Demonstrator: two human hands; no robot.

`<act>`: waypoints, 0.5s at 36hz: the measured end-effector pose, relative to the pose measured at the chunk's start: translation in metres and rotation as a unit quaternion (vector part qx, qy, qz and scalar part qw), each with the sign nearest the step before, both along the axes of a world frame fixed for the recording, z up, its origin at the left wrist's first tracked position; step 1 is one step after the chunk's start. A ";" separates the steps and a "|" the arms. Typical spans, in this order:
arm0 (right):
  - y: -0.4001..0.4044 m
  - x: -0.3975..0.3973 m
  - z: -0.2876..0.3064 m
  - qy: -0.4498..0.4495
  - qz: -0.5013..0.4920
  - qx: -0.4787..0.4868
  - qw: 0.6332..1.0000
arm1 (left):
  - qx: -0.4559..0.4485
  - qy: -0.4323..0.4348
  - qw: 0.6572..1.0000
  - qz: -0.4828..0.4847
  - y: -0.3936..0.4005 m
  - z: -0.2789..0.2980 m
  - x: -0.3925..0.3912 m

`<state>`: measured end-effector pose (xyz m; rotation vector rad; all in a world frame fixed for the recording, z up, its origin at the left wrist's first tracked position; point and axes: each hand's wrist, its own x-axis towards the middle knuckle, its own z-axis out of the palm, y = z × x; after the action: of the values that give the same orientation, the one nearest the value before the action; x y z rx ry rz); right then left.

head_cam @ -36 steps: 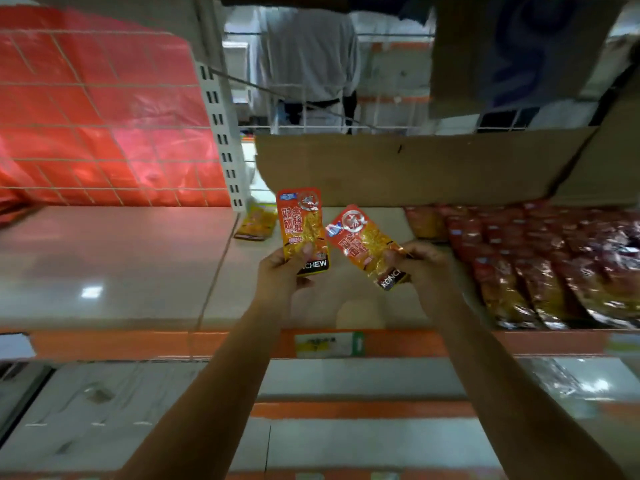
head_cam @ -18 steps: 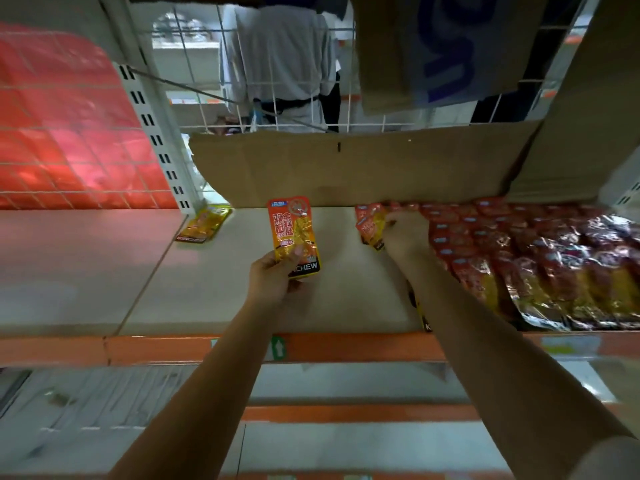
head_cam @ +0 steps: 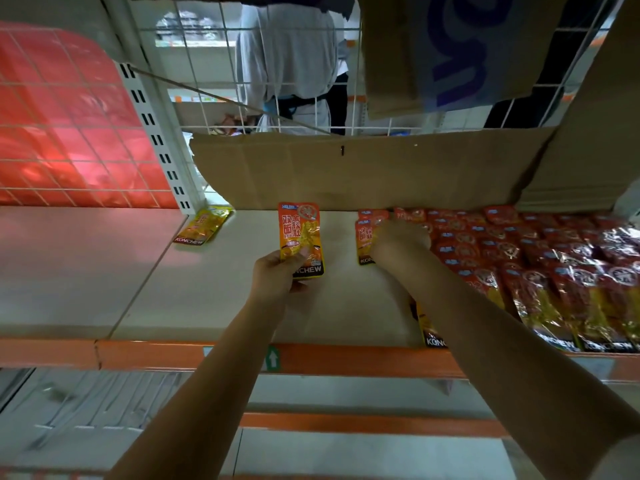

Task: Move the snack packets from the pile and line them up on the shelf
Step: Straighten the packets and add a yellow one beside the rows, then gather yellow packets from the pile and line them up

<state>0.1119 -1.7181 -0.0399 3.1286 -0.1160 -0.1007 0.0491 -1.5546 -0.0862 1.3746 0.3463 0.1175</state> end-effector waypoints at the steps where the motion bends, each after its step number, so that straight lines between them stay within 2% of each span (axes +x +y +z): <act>1: 0.003 0.000 -0.001 -0.020 0.018 0.000 1.000 | 0.005 -0.001 1.000 0.000 0.000 -0.001 0.000; 4: 0.007 0.006 -0.012 -0.090 0.111 0.002 0.990 | 0.021 -0.003 1.000 0.007 0.000 -0.004 0.000; 7: 0.011 0.014 -0.027 -0.063 0.164 -0.031 0.984 | 0.025 -0.001 1.000 0.010 0.002 -0.005 0.000; 11: 0.011 0.022 -0.040 0.007 0.131 -0.076 0.988 | 0.021 0.002 1.000 0.009 0.007 -0.003 0.003; 18: 0.012 0.032 -0.041 -0.020 0.130 -0.097 0.987 | 0.013 -0.004 1.000 0.013 0.009 0.001 0.011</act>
<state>0.1441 -1.7062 -0.0805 2.9203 0.2648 -0.0233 0.0597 -1.5454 -0.0857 1.3951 0.3581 0.1494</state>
